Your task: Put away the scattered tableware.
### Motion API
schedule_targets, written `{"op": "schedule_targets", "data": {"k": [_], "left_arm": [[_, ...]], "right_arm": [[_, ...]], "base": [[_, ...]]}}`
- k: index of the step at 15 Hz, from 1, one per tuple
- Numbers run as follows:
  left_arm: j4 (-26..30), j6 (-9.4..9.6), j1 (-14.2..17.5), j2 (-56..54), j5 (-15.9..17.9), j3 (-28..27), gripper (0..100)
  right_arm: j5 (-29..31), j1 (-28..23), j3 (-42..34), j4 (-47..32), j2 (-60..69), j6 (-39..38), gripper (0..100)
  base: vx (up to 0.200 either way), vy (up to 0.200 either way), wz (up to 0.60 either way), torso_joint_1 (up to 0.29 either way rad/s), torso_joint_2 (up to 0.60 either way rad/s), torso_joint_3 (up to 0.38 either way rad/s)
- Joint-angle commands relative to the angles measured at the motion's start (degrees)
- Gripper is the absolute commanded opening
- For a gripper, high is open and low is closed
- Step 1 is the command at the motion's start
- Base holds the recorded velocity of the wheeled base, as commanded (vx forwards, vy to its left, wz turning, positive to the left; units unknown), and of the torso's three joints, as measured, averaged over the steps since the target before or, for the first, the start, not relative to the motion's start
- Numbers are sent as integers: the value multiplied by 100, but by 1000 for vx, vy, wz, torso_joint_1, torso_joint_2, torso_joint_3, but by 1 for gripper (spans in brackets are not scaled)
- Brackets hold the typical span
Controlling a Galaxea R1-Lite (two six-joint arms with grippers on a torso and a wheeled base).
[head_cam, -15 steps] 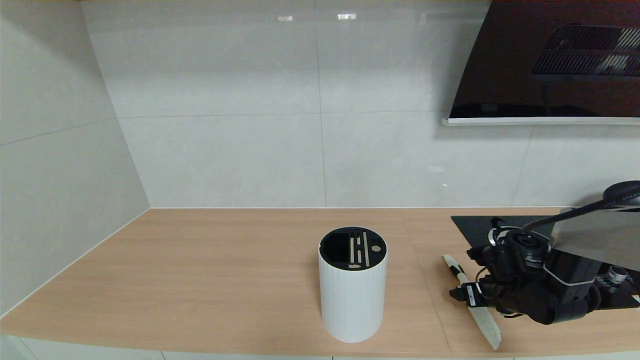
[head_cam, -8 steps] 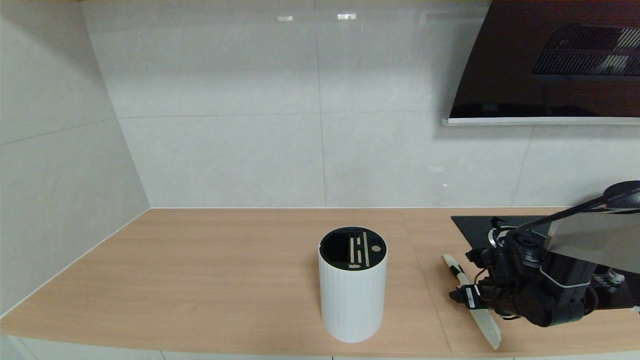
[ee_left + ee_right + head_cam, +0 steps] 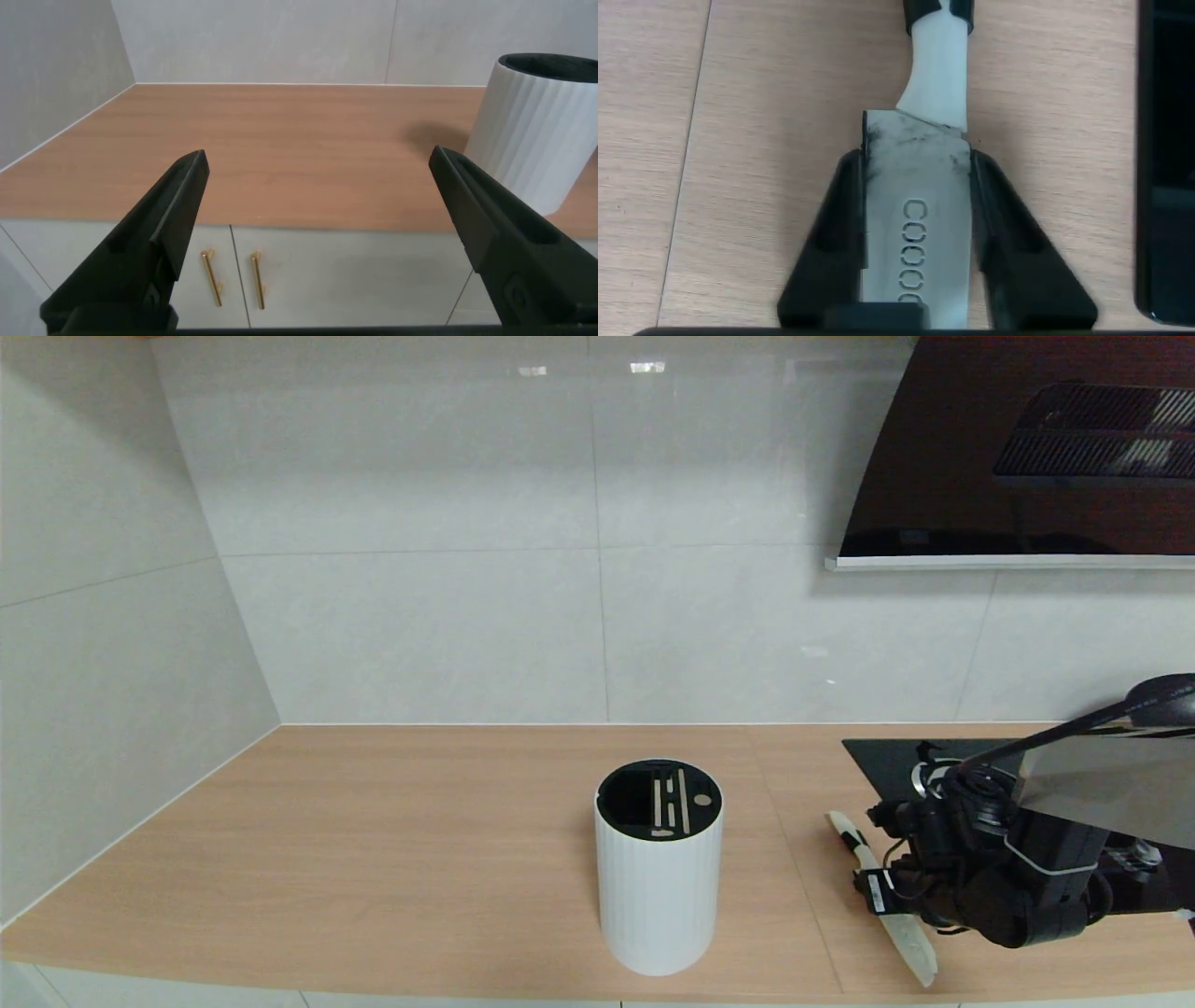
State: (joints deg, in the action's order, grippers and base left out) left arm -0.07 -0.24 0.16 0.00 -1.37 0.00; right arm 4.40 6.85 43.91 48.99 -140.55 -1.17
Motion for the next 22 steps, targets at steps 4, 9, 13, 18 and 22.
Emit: {"op": "schedule_targets", "data": {"k": [4, 9, 13, 18, 22], "left_arm": [[-1, -2, 2, 0, -4, 0, 100], [7, 156, 2, 0, 5, 0, 100], [-1, 191, 2, 0, 31, 0, 100], [-98, 183, -16, 18, 919, -387, 100], [587, 112, -60, 2856, 3626, -2575, 100]], "right_arm": [[8, 9, -49, -13, 168, -50, 0], [-53, 71, -664, -13, 1407, -59, 0], [-71, 405, -990, -48, 2699, -173, 0], [-9, 932, -814, -1067, 4492, -340, 0], [-27, 1591, 557, -2368, 5081, -340, 0]], "base": [[0, 0, 0, 0, 0, 0], [0, 0, 0, 0, 0, 0], [0, 0, 0, 0, 0, 0], [0, 0, 0, 0, 0, 0], [0, 0, 0, 0, 0, 0]]}}
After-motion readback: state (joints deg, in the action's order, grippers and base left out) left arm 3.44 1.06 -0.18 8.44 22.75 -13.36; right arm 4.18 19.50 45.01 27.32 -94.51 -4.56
